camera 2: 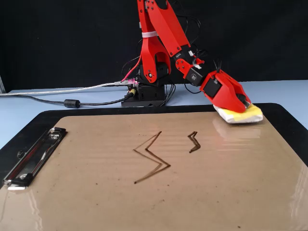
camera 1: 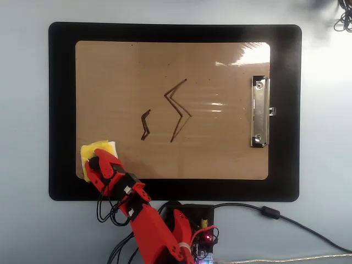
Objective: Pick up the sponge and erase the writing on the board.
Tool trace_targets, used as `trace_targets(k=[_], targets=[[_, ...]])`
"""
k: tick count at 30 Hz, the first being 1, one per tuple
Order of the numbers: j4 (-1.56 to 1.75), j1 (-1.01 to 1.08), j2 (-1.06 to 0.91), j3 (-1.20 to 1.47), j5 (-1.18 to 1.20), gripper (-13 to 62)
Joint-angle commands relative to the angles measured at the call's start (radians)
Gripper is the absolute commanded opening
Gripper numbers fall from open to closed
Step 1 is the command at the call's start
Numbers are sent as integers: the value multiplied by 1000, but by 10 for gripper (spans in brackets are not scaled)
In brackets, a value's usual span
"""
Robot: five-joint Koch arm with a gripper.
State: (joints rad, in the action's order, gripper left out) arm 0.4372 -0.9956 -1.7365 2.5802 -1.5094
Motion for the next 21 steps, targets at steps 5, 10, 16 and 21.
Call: trace_targets(k=[5, 10, 16, 21], targets=[[3, 189, -167, 5, 2, -79], [-106, 446, -175, -9, 38, -80], [-158, 669, -235, 0, 184, -79], [-399, 683, -506, 166, 186, -79]])
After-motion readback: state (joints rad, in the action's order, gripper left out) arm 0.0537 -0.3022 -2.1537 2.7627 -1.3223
